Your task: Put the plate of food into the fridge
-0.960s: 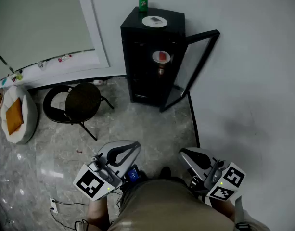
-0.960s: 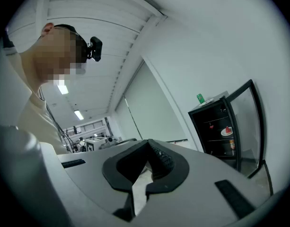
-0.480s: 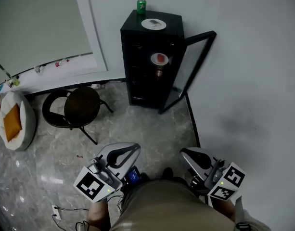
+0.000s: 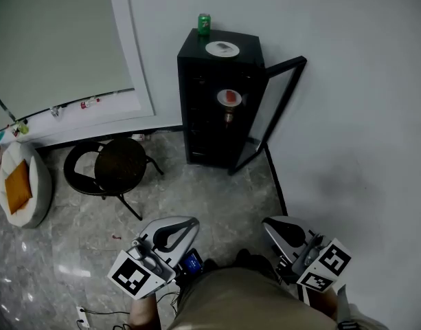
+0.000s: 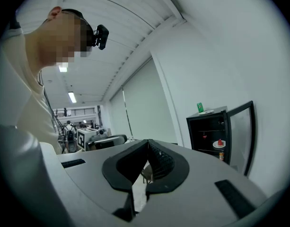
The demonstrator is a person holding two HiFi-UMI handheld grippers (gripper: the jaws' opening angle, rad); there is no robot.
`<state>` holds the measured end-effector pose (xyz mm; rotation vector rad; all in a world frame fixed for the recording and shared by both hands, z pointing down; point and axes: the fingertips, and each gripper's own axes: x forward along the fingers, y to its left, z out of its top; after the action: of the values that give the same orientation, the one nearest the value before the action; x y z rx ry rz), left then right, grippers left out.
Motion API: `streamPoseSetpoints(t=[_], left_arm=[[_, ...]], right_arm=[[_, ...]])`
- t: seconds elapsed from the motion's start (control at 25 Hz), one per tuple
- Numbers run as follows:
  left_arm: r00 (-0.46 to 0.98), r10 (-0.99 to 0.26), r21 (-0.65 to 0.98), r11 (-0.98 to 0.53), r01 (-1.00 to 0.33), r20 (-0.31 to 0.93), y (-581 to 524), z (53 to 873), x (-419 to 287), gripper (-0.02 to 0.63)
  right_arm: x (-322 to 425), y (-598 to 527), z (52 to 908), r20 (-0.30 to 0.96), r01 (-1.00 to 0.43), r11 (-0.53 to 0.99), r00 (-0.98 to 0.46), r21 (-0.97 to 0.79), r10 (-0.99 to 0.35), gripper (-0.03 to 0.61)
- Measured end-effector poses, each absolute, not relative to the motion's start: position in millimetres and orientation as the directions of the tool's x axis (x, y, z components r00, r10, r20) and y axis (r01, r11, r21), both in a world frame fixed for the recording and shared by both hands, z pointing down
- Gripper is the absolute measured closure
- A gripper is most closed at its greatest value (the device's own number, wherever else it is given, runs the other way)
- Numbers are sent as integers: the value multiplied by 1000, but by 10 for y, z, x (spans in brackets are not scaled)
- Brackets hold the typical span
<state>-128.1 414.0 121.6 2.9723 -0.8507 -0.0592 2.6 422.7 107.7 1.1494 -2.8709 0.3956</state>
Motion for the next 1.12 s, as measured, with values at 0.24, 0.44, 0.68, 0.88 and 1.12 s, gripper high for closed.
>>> streamPoseSetpoints(t=[0.24,0.44,0.68,0.88,1.12], left_arm=[[843,-537,72,-842,-534,-24,4141,1251,-1307,597],[834,-552,76,-832,-549,-15,4063,1241,-1289,597],[822,-569,60,-822,-567,-24,3927,1156,-1187,597],[806,-592,62,-804,-592,13,3716,1202,-1065,598],[800,-599,51,-798,-601,36,3435,1168,-797,597]], right_arm=[[-4,4197,1058,125,-672,708,-739,-217,-662,557],[38,4067,1073,130,-662,710,-746,-240,-653,557],[151,3855,1120,149,-661,713,-749,-232,-646,557],[298,3634,1144,142,-639,724,-767,-262,-626,557],[518,3372,1169,127,-608,738,-790,-292,-600,557]])
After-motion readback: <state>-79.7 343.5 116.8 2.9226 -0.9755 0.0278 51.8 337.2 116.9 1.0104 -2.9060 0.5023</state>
